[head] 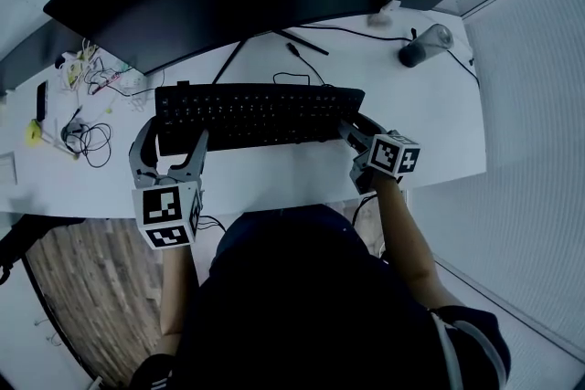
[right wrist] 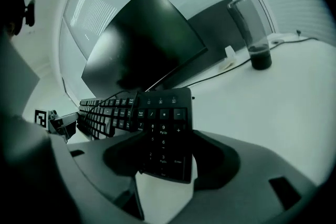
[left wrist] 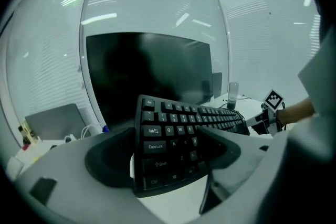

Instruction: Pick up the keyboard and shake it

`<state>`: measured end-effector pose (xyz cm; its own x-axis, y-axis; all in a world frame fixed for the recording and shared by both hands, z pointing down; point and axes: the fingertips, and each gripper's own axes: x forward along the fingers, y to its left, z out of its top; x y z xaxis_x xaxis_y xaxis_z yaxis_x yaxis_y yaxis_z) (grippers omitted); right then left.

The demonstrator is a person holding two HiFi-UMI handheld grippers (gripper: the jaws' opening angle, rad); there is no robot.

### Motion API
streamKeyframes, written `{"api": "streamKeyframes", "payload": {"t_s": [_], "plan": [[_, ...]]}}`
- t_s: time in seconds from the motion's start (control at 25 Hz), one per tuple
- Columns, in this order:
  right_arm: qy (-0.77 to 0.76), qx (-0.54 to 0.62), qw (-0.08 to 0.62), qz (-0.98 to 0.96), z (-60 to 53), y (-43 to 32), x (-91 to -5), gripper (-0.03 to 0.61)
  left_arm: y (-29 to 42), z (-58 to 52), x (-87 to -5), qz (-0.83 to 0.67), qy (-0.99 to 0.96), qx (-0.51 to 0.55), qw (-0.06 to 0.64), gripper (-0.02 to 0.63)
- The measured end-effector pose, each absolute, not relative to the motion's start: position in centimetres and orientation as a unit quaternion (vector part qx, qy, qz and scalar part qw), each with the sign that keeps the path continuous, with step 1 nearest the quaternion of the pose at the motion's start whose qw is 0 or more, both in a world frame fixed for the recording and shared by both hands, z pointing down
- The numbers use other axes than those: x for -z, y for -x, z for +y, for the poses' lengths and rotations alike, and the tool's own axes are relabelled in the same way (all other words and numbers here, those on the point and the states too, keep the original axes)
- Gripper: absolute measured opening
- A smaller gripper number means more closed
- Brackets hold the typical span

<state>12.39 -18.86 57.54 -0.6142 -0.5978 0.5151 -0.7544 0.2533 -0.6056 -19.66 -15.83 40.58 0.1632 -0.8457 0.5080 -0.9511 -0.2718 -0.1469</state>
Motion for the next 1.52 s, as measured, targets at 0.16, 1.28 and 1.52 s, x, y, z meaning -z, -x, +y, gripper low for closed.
{"api": "streamKeyframes", "payload": {"t_s": [0.16,1.28,1.52], "plan": [[-0.416,-0.465,0.069,-0.779,-18.1,-11.4,-58.7,0.278,19.5,-15.9,-39.0,-0.593,-0.757,-0.266,0.068,0.370],[-0.487,-0.360,0.293,-0.740,-20.8,-16.8,-60.9,0.278,19.3,-17.6,-60.9,-0.545,-0.715,-0.200,0.390,0.370],[-0.477,-0.384,0.306,-0.729,-22.2,-16.2,-63.3,0.278,19.9,-18.6,-63.0,-0.542,-0.699,-0.226,0.409,0.370]]}}
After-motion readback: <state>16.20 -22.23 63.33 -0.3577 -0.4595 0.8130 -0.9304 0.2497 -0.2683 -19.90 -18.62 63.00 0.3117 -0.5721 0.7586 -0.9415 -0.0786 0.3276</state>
